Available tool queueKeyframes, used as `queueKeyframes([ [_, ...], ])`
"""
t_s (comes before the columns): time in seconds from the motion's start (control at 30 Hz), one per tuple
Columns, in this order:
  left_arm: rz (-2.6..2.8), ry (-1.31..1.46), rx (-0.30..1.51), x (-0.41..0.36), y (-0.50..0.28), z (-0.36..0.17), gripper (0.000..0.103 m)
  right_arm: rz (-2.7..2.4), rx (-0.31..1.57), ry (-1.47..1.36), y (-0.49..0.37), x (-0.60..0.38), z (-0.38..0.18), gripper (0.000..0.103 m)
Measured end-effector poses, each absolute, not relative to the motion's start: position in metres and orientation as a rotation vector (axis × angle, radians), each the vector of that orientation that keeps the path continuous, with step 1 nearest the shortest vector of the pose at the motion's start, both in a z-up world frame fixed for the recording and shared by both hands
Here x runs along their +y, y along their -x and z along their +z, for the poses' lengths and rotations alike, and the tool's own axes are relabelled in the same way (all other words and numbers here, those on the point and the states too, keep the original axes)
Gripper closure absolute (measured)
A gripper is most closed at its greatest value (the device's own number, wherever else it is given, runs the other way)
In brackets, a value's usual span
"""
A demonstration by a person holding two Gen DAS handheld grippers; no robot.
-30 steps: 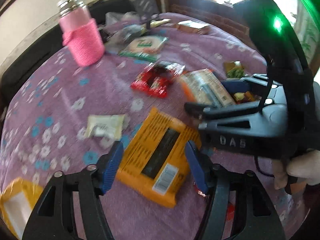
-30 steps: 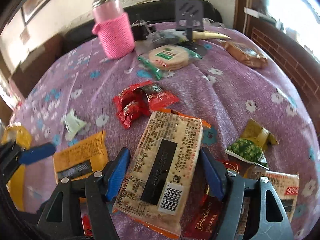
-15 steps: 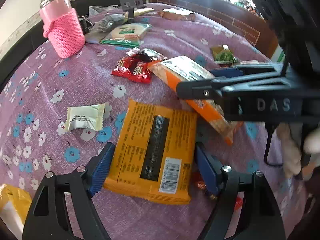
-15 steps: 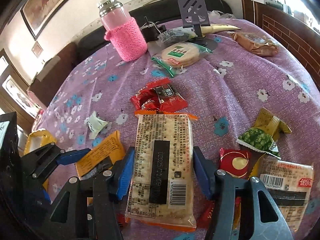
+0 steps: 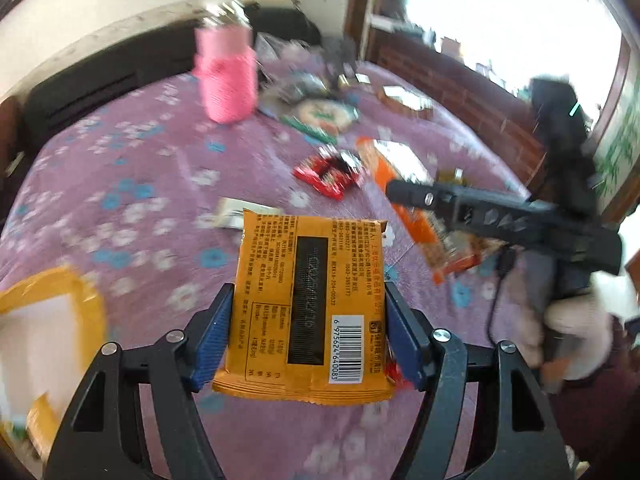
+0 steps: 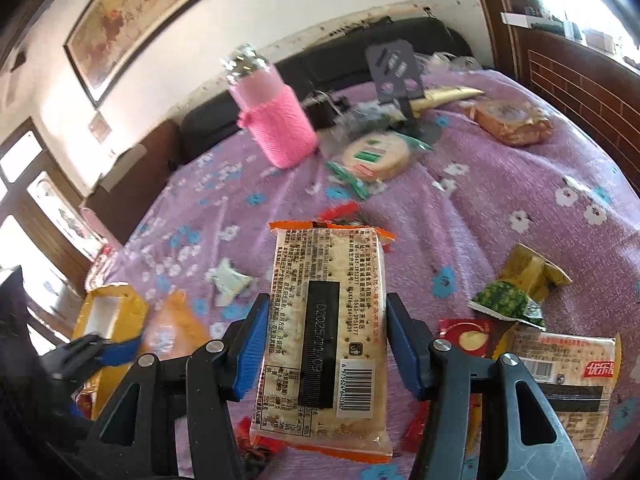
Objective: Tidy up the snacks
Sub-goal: 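Carry both packs over the yellow-bordered tray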
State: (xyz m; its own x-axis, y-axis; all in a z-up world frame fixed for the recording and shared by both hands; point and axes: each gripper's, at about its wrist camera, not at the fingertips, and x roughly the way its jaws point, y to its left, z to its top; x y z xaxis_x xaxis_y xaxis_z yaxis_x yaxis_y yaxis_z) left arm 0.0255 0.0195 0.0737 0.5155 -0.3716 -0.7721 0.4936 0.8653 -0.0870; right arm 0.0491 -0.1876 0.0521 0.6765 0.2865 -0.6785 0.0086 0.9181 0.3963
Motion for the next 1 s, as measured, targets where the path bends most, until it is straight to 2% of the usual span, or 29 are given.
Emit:
queueKeyframes([
  [0.17,-0.366,-0.114,0.81,0.096,0.011,0.12,0.033,0.25,0.779,-0.372,-0.039,-0.168,0.063,0.046],
  [0.37,-0.135,-0.032,0.754,0.202,0.04,0.14,0.033,0.35,0.764,-0.3,-0.017,-0.11,0.096,0.046],
  [0.63,-0.04,0.094,0.78,0.277,0.039,0.113,0.033,0.588,0.842,-0.248,-0.009,0.013,0.131,0.046],
  [1.0,0.042,0.119,0.849,0.297,-0.023,0.068,0.033,0.62,0.997,-0.219,-0.048,0.141,0.09,0.047],
])
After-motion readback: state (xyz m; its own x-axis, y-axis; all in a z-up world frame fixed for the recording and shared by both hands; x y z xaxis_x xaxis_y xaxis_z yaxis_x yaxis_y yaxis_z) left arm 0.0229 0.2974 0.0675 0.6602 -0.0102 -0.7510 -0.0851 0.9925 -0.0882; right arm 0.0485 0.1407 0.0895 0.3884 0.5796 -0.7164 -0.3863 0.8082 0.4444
